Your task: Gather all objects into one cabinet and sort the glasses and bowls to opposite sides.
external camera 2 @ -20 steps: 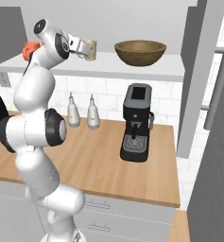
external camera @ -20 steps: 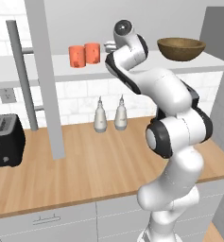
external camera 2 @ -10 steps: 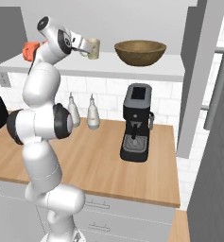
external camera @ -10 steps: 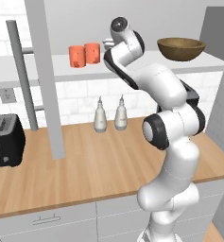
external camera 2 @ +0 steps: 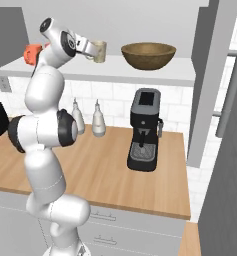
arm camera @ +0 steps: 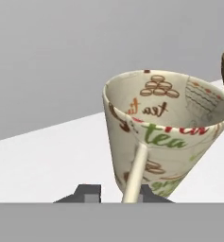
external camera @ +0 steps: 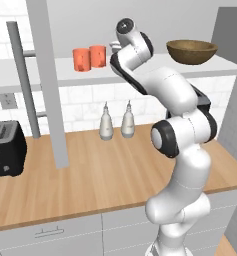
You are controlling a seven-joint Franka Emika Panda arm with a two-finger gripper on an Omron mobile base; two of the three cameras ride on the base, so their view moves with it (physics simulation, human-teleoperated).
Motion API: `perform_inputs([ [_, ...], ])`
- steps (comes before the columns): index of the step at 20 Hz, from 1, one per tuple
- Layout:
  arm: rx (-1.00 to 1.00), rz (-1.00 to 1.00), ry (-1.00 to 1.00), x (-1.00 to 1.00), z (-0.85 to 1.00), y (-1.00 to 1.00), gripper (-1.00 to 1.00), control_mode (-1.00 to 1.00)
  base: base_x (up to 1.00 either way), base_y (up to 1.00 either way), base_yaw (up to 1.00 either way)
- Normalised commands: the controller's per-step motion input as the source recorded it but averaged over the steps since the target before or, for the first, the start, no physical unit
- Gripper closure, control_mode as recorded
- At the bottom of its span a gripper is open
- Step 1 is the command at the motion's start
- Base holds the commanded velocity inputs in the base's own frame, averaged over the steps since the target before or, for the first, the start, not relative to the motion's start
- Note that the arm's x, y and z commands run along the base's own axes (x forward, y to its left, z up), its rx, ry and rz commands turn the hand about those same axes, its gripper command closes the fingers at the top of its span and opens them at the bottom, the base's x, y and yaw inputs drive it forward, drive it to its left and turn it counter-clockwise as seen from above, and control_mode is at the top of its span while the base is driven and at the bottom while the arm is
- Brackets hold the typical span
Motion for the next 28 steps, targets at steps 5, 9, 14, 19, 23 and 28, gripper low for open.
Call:
perform_inputs([
  [5,0.06,0.0,-0.06,-0.16,-0.01,-0.24,1.0,-1.0,0.0,0.0,0.0],
  [9,0.08,0.0,-0.11,-0.59,0.0,-0.03,1.0,-1.0,0.0,0.0,0.0],
  [14,0.04,0.0,-0.04,-0.78,0.0,0.18,1.0,-1.0,0.0,0.0,0.0],
  [19,0.0,0.1,0.0,-0.45,0.0,0.31,1.0,-1.0,0.0,0.0,0.0],
  [23,0.0,0.16,0.02,-0.06,0.0,0.47,1.0,-1.0,0.0,0.0,0.0],
  [28,0.0,0.11,0.04,0.0,0.0,0.59,1.0,-1.0,0.0,0.0,0.0],
])
